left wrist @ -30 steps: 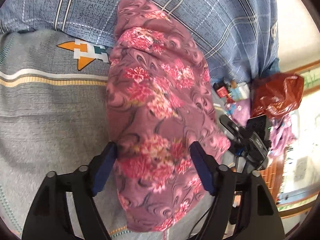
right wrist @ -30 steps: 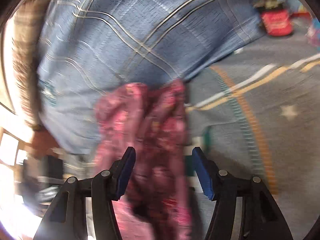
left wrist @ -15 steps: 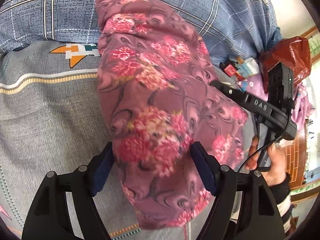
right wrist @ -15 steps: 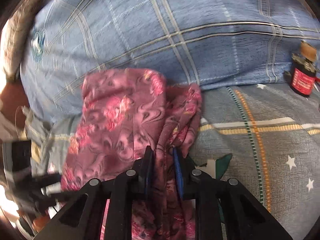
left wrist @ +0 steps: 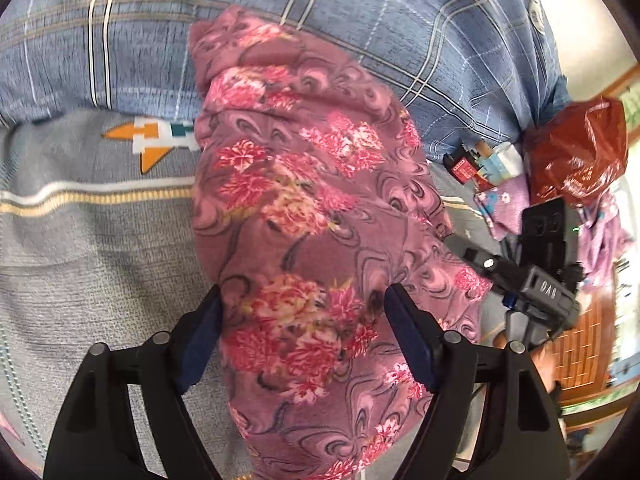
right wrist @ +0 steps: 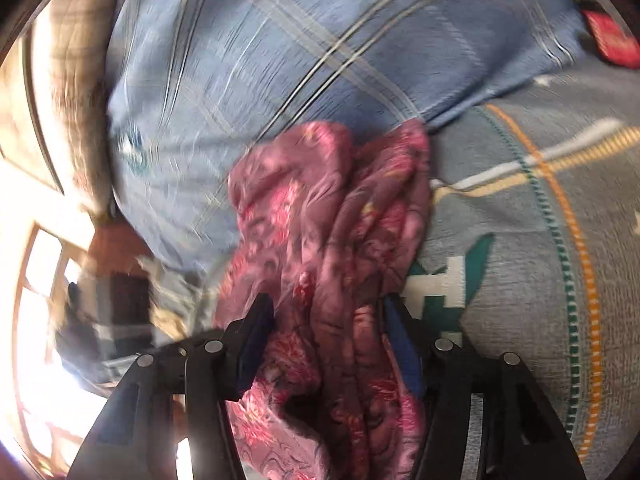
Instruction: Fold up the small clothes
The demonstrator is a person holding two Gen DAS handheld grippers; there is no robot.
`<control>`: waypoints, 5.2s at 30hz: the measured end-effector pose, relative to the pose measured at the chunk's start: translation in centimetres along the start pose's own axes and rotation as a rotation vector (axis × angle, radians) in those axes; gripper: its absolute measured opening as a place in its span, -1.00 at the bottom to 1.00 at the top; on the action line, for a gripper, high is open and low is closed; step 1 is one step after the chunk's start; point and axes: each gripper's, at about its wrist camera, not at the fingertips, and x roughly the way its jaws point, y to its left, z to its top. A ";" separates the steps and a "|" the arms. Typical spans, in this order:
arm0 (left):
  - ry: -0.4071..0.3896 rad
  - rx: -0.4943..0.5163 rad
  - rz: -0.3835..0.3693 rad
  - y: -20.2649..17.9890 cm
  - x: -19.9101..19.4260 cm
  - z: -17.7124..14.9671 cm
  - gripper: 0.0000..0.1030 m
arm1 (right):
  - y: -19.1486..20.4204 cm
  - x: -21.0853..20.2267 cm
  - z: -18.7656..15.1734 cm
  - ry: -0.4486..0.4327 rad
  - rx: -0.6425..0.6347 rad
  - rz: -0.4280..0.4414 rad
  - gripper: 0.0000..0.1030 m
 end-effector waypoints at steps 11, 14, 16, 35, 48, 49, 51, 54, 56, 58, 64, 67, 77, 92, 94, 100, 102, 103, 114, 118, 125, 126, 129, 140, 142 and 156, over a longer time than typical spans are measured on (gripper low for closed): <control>-0.105 0.020 0.009 -1.0 -5.2 -1.5 -0.36 | 8.7 -1.6 -2.1 -0.012 -0.296 -0.323 -0.46; -0.143 0.032 0.016 -1.3 -7.3 -2.0 -0.37 | 11.0 -2.4 -2.3 -0.020 -0.332 -0.341 -0.64; -0.163 0.038 0.004 -1.3 -8.8 -2.5 -0.40 | 12.5 -2.9 -2.8 -0.031 -0.339 -0.313 -1.00; 0.056 -0.101 0.021 4.9 -4.9 -2.6 0.07 | 3.5 -4.0 -6.0 -0.147 0.073 -0.255 0.12; 0.062 -0.178 -0.163 4.8 -2.5 -2.4 0.17 | 3.9 1.8 -4.1 0.010 -0.054 -0.120 -0.17; 0.046 -0.149 -0.137 4.4 -3.1 -2.5 -0.22 | 4.5 1.8 -4.1 0.001 -0.065 -0.149 -0.30; 0.023 -0.108 -0.138 3.9 -4.5 -2.8 -0.42 | 6.2 1.1 -4.2 -0.036 -0.100 -0.175 -0.37; 0.002 -0.109 -0.159 3.8 -6.3 -3.4 -0.46 | 8.9 0.1 -4.6 -0.055 -0.140 -0.162 -0.41; -0.015 -0.116 -0.177 4.2 -8.2 -4.2 -0.46 | 11.3 -0.1 -5.3 -0.049 -0.179 -0.159 -0.44; -0.043 -0.111 -0.183 4.5 -10.5 -5.6 -0.46 | 13.8 -0.3 -6.0 -0.045 -0.212 -0.132 -0.55; -0.100 -0.154 -0.134 8.0 -14.7 -10.6 -0.46 | 18.4 0.6 -10.0 -0.031 -0.256 0.001 -0.62; -0.064 -0.196 -0.062 11.0 -13.8 -12.9 -0.46 | 17.1 3.5 -12.3 0.023 -0.222 -0.025 -0.60; -0.077 -0.109 -0.021 11.6 -15.4 -14.5 0.50 | 16.1 0.7 -12.6 -0.123 -0.150 -0.121 -0.43; -0.056 0.001 0.081 9.5 -13.2 -14.8 0.53 | 20.2 7.5 -10.8 -0.034 -0.271 -0.185 -0.93; -0.048 0.022 0.113 9.0 -12.0 -14.7 0.54 | 19.3 8.0 -10.0 -0.017 -0.274 -0.248 -0.93; 0.009 -0.012 0.099 9.3 -10.2 -14.4 0.54 | 15.4 8.9 -10.2 0.005 -0.211 -0.285 -0.91; 0.000 0.001 0.109 9.3 -11.3 -14.4 0.54 | 14.9 6.8 -10.4 -0.009 -0.152 -0.202 -0.80; -0.017 0.019 0.116 9.1 -12.0 -14.5 0.54 | 15.0 5.8 -10.7 -0.008 -0.118 -0.139 -0.80; -0.040 0.119 0.221 8.3 -11.0 -17.5 0.58 | 14.7 3.5 -18.4 -0.071 -0.204 -0.213 -0.80; -0.078 0.083 0.192 9.0 -13.9 -17.4 0.57 | 16.7 1.0 -18.3 -0.103 -0.231 -0.251 -0.22; -0.074 0.107 0.264 8.9 -12.7 -18.8 0.58 | 16.7 1.5 -20.8 -0.054 -0.267 -0.329 -0.16; -0.065 0.112 0.268 8.7 -12.2 -18.9 0.59 | 15.7 2.6 -21.2 -0.015 -0.245 -0.365 -0.16; -0.061 0.091 0.252 8.8 -12.0 -18.8 0.59 | 15.3 2.8 -21.6 -0.041 -0.239 -0.354 0.00; 0.032 -0.043 0.182 10.2 -12.5 -19.4 0.67 | 14.9 3.1 -22.0 -0.088 -0.104 -0.199 0.97; 0.042 -0.070 0.175 10.6 -13.2 -19.7 0.67 | 14.4 2.8 -22.2 -0.122 -0.079 -0.160 0.99; -0.260 0.197 0.488 5.2 -18.8 -27.1 0.67 | 20.1 -3.1 -25.1 -0.087 -0.332 -0.731 0.99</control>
